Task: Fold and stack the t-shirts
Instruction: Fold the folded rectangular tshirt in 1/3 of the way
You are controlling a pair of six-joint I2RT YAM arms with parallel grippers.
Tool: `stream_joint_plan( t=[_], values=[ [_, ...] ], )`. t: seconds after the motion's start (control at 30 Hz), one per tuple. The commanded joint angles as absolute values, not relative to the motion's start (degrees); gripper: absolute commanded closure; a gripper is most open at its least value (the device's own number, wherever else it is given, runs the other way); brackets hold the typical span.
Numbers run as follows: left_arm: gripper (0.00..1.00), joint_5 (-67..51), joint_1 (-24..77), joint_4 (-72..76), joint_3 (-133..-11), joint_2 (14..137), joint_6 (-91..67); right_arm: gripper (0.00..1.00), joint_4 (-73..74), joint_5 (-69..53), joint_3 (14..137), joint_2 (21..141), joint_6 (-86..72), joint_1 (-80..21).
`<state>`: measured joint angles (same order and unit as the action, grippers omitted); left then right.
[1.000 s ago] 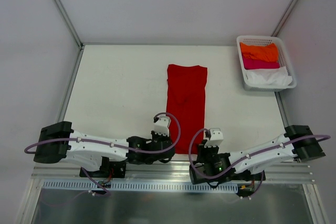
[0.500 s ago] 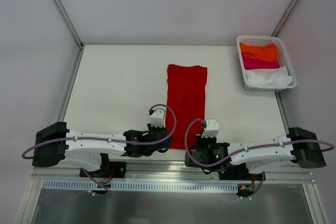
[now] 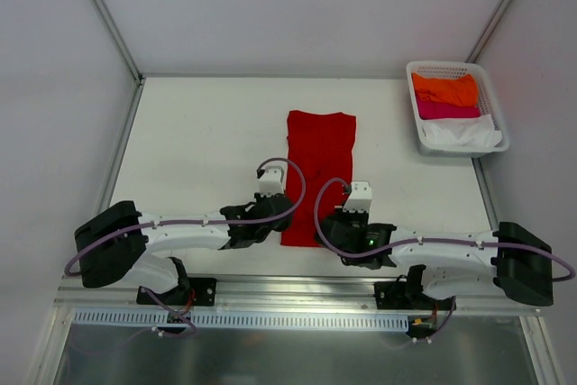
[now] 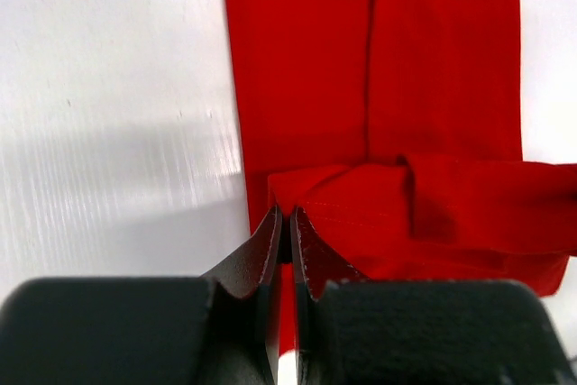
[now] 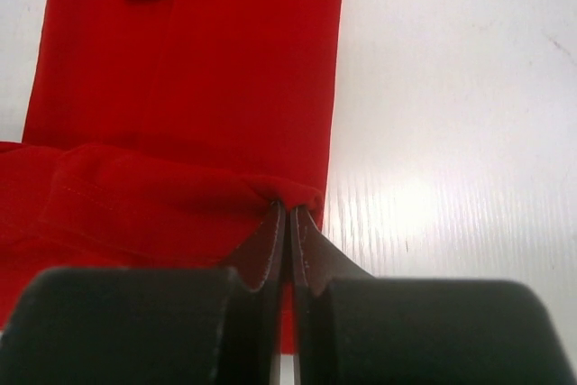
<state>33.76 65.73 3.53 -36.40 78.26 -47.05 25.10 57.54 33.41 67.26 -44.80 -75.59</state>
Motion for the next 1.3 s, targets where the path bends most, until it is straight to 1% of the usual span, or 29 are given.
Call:
stream_joint_plan(
  t=[0.0, 0.17, 0.27, 0.53, 0.73, 0.77, 0.8, 0.83, 0.87, 0.9, 0.93, 0.97, 1.0, 1.1, 1.13, 1.17, 1.27],
  values=[
    [1.00, 31.0, 62.0, 8.5, -37.7, 79.3, -42.5, 1.00, 17.9, 56.1, 34.1, 67.8, -34.6, -70.8],
    [1.00, 27.1, 57.1, 12.4, -38.2, 80.4, -39.2, 1.00, 12.5, 52.7, 35.2, 70.1, -27.8, -65.5],
    [1.00, 25.1, 55.5, 12.6, -40.6, 83.2, -37.3, 0.99, 9.8, 50.5, 36.1, 72.7, -25.0, -62.9],
    [1.00, 21.3, 53.2, 13.9, -47.2, 91.1, -34.5, 0.99, 3.9, 45.6, 37.2, 79.8, -21.7, -56.9],
    [1.00, 20.6, 51.3, 14.3, -48.3, 94.2, -33.6, 0.99, 0.5, 43.5, 38.6, 83.4, -19.1, -53.4],
    [1.00, 20.7, 51.1, 14.3, -48.3, 94.5, -33.5, 0.95, 0.4, 43.1, 38.8, 84.0, -18.7, -52.9],
    [0.88, 20.7, 50.9, 14.3, -48.2, 94.6, -33.3, 0.68, 0.4, 42.8, 39.7, 84.6, -18.5, -52.0],
    [0.73, 20.9, 50.6, 14.2, -48.1, 94.6, -33.3, 0.47, -1.3, 42.8, 40.2, 85.1, -17.5, -51.8],
    [0.56, 21.8, 50.5, 14.2, -48.0, 94.5, -33.3, 0.29, -1.4, 42.8, 40.8, 86.1, -16.9, -51.4],
    [0.40, 22.8, 50.4, 14.2, -47.8, 94.4, -33.1, 0.20, -1.7, 43.5, 41.5, 86.4, -16.3, -51.2],
    [0.03, 23.7, 50.2, 14.3, -47.6, 94.1, -33.0, 0.19, -2.2, 43.9, 43.1, 86.7, -14.3, -50.7],
    [0.01, 25.0, 50.1, 14.9, -47.6, 93.4, -32.6, 0.18, -2.2, 44.0, 44.1, 87.0, -13.2, -50.4],
    [0.01, 25.3, 50.0, 15.3, -48.0, 93.0, -31.4, 0.13, -2.2, 44.3, 45.2, 87.2, -12.1, -49.5],
    [0.01, 26.1, 49.9, 15.8, -49.5, 89.9, -28.5, 0.12, -2.0, 44.2, 49.5, 85.4, -6.4, -48.3],
    [0.01, 26.3, 49.9, 15.5, -49.8, 88.0, -28.2, 0.14, -1.6, 44.3, 50.9, 84.2, -5.1, -48.3],
    [0.01, 26.1, 49.9, 14.6, -50.1, 87.0, -28.4, 0.18, -1.0, 43.7, 51.2, 82.9, -4.8, -48.3],
    [0.01, 24.5, 49.9, 12.9, -49.3, 83.9, -30.3, 0.25, 2.3, 41.4, 50.9, 77.9, -5.2, -48.7]
  ],
)
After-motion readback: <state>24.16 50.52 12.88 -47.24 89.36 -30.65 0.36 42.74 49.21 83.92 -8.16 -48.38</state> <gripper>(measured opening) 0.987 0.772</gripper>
